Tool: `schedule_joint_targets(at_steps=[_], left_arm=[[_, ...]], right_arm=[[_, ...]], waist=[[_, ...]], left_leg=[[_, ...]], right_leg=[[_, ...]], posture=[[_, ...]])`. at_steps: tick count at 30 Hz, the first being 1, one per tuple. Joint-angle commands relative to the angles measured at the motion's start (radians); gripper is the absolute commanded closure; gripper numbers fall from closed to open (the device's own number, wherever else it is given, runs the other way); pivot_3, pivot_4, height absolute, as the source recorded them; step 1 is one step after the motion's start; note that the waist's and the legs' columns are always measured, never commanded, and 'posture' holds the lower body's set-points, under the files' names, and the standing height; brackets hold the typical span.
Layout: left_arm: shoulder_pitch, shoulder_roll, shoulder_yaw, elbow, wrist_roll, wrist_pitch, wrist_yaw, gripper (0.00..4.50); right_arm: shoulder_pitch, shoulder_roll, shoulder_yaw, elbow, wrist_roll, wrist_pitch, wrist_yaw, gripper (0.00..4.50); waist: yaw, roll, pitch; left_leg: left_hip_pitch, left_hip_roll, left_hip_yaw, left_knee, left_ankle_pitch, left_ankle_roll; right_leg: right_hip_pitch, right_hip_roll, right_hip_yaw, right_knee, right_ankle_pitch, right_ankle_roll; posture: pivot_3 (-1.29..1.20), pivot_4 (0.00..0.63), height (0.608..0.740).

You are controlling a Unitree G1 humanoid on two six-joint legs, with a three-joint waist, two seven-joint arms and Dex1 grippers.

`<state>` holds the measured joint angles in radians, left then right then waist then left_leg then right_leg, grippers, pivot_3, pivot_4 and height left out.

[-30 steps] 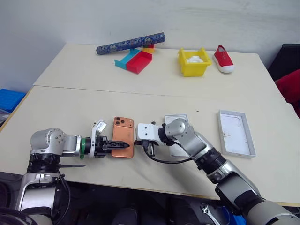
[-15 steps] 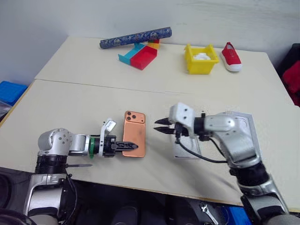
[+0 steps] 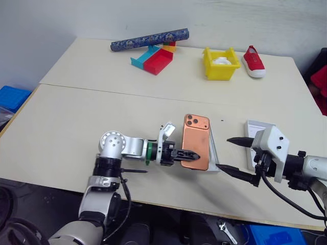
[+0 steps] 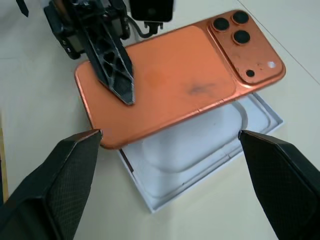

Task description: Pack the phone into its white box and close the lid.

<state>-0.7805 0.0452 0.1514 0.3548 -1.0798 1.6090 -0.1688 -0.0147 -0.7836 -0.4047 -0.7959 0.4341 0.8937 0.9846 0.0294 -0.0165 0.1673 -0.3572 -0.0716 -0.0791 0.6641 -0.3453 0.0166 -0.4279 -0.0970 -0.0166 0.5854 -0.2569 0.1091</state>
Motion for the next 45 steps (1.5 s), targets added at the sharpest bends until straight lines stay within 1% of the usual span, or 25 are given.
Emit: schedule_joint_targets(at_steps=[1,6,12,16,23,24,25,27,29,31,33,37,45], left_arm=[[-0.03,-0.065,0.048,0.018,0.076,-0.036,0.077,4.39],[-0.035,-0.139,0.101,0.026,0.14,-0.049,0.126,4.39],[-0.059,-0.19,0.138,0.053,0.202,-0.071,0.139,4.39],[-0.066,-0.198,0.134,0.054,0.234,-0.049,0.125,4.39],[-0.078,-0.188,0.104,0.047,0.26,0.004,0.063,4.39],[-0.081,-0.188,0.098,0.05,0.267,0.003,0.054,3.66],[-0.084,-0.188,0.094,0.052,0.273,0.003,0.047,3.45],[-0.089,-0.184,0.076,0.055,0.29,-0.008,0.032,2.88],[-0.094,-0.177,0.058,0.054,0.303,-0.013,0.012,2.18],[-0.094,-0.157,0.012,0.027,0.305,-0.013,-0.032,1.56],[-0.094,-0.129,-0.03,0.005,0.277,0.0,-0.079,0.97],[-0.105,-0.064,-0.114,-0.025,0.235,0.005,-0.167,0.97],[-0.129,0.022,-0.234,-0.067,0.27,-0.025,-0.298,0.97]], right_arm=[[0.01,-0.019,-0.038,-0.027,0.012,-0.021,-0.055,0.0],[0.027,-0.029,-0.03,-0.017,0.02,-0.043,-0.091,0.0],[0.033,-0.037,-0.016,-0.002,0.029,-0.064,-0.118,0.0],[0.034,-0.044,-0.005,0.008,0.034,-0.077,-0.131,0.0],[0.041,-0.046,0.004,0.025,0.033,-0.102,-0.145,0.0],[0.043,-0.045,0.005,0.026,0.033,-0.105,-0.148,0.0],[0.045,-0.045,0.006,0.027,0.034,-0.107,-0.15,0.0],[0.049,-0.045,0.008,0.028,0.035,-0.113,-0.154,0.0],[0.053,-0.046,0.008,0.028,0.037,-0.115,-0.157,0.0],[0.058,-0.046,0.005,0.027,0.039,-0.117,-0.161,0.0],[0.064,-0.046,0.003,0.027,0.041,-0.122,-0.165,0.0],[0.076,-0.046,0.001,0.027,0.043,-0.132,-0.171,0.0],[0.084,-0.041,0.0,0.03,0.044,-0.144,-0.177,0.0]], waist=[[0.0,0.0,0.0],[0.002,-0.001,0.001],[0.014,-0.001,0.002],[0.024,-0.001,0.002],[0.025,-0.001,0.002],[0.025,-0.001,0.002],[0.025,-0.001,0.002],[0.025,-0.001,0.002],[0.025,-0.001,0.002],[0.025,-0.001,0.002],[0.023,-0.001,0.002],[0.018,-0.001,0.002],[0.021,-0.001,0.002]], left_leg=[[0.001,0.0,0.001,0.0,0.0,-0.001],[0.001,0.0,0.001,0.0,0.001,-0.001],[0.001,-0.001,0.002,0.0,0.001,-0.001],[0.001,-0.001,0.002,0.0,0.001,-0.001],[0.001,-0.001,0.002,0.0,0.001,-0.001],[0.001,-0.001,0.002,0.0,0.001,-0.001],[0.001,-0.001,0.002,0.0,0.001,-0.001],[0.001,-0.001,0.002,0.0,0.001,-0.001],[0.001,-0.001,0.002,0.0,0.001,-0.001],[0.001,-0.001,0.003,0.0,0.001,-0.001],[0.001,-0.001,0.003,0.0,0.001,-0.001],[0.003,0.0,0.004,0.0,0.001,-0.001],[0.003,0.0,0.004,0.001,0.001,-0.001]], right_leg=[[0.0,0.0,0.001,0.001,0.0,0.001],[0.0,0.0,0.001,0.002,0.0,0.001],[0.0,0.0,0.001,0.002,0.0,0.001],[0.0,0.0,0.001,0.001,0.0,0.001],[0.0,0.0,0.0,0.001,0.0,0.001],[0.0,0.0,0.0,0.001,0.0,0.001],[0.0,0.0,0.0,0.001,0.0,0.001],[0.0,0.0,-0.001,0.001,0.0,0.001],[0.0,0.0,-0.001,0.001,0.0,0.001],[0.0,0.0,-0.001,0.002,0.0,0.001],[0.0,0.0,-0.001,0.002,0.001,0.001],[0.0,0.001,0.0,0.004,0.0,0.001],[0.0,0.001,0.002,0.004,0.0,0.001]], posture=[[0.0,0.15,0.74],[0.0,0.15,0.74],[0.0,0.15,0.74],[0.0,0.15,0.74],[0.0,0.15,0.74],[0.0,0.15,0.74],[0.0,0.15,0.74],[0.0,0.15,0.74],[0.0,0.15,0.74],[0.0,0.15,0.74],[0.0,0.15,0.74],[0.0,0.15,0.74],[0.0,0.15,0.74]])
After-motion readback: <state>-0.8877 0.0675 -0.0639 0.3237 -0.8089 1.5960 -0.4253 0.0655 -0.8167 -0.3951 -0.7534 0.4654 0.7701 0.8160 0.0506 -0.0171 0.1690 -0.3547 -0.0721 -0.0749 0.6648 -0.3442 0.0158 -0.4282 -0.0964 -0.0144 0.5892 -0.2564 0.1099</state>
